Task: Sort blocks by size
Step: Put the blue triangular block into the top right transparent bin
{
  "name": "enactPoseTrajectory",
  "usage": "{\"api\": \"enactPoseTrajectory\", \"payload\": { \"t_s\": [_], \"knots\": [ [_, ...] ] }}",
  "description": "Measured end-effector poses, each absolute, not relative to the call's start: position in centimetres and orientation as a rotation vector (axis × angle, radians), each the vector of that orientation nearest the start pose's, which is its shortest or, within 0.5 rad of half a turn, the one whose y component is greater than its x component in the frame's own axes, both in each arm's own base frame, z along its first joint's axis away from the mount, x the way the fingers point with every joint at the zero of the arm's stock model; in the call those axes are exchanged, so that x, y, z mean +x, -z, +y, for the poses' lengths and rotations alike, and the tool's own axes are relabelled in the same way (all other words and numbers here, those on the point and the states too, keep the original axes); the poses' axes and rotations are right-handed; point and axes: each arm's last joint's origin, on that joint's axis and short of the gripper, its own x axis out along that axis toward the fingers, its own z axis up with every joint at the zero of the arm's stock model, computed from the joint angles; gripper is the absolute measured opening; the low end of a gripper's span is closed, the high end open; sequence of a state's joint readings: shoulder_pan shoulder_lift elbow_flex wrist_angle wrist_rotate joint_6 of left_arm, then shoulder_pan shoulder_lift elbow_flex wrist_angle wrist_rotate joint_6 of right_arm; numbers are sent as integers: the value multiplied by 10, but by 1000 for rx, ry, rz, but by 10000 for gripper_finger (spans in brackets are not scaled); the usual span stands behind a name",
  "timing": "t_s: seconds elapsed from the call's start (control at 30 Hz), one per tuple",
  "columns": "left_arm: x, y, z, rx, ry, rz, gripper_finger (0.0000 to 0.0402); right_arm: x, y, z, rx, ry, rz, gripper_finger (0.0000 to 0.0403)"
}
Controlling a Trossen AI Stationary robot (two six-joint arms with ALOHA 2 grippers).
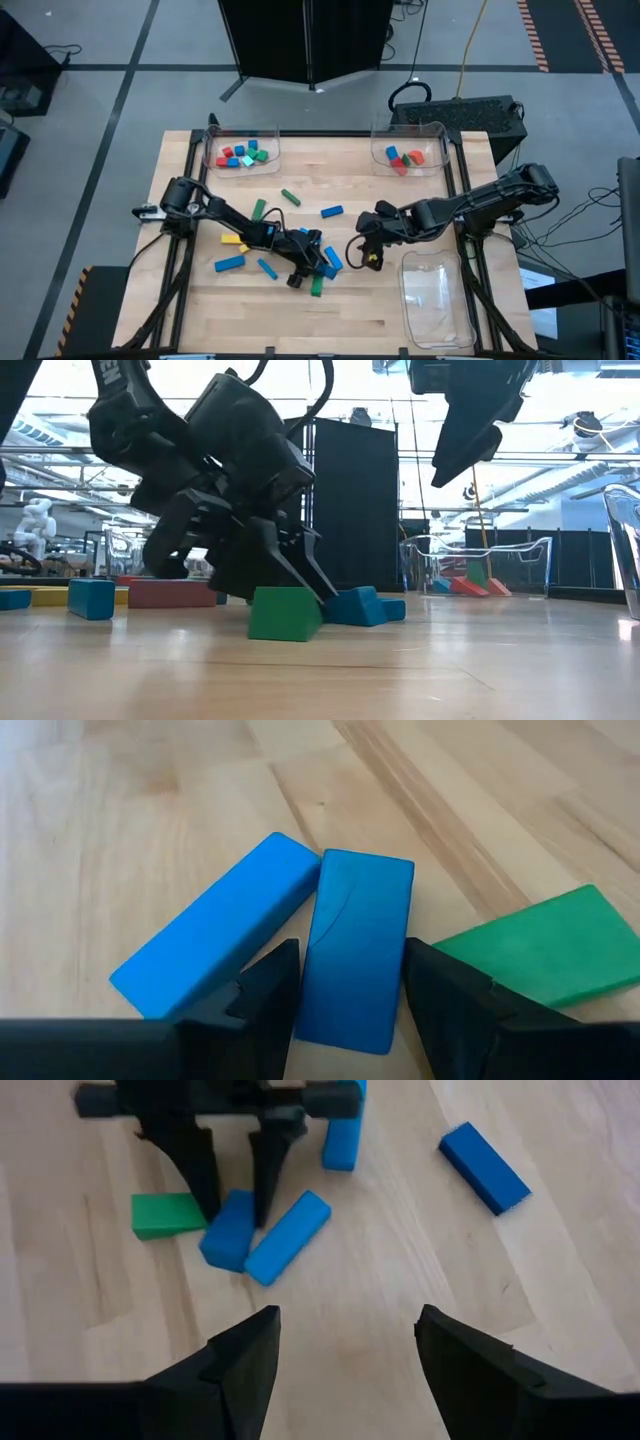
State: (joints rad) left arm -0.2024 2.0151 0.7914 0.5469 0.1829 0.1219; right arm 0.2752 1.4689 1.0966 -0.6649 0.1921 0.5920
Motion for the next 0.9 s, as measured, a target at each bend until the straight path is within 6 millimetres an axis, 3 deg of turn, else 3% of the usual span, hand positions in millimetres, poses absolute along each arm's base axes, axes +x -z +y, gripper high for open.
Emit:
{"api": "enactPoseTrajectory", "payload": {
  "t_s": [0.27, 0.47, 0.67, 0.9],
  "knots": [
    [342, -69, -73, 110, 406, 646, 177, 282, -251, 80, 279, 224, 968, 226],
    [342, -76, -72, 115, 403, 619, 131, 280, -251, 86, 273, 246, 954, 226],
    [340, -96, -70, 122, 374, 589, 119, 276, -217, 92, 242, 281, 912, 226],
    [339, -125, -68, 141, 287, 520, 122, 274, -191, 105, 233, 137, 724, 226]
  ]
}}
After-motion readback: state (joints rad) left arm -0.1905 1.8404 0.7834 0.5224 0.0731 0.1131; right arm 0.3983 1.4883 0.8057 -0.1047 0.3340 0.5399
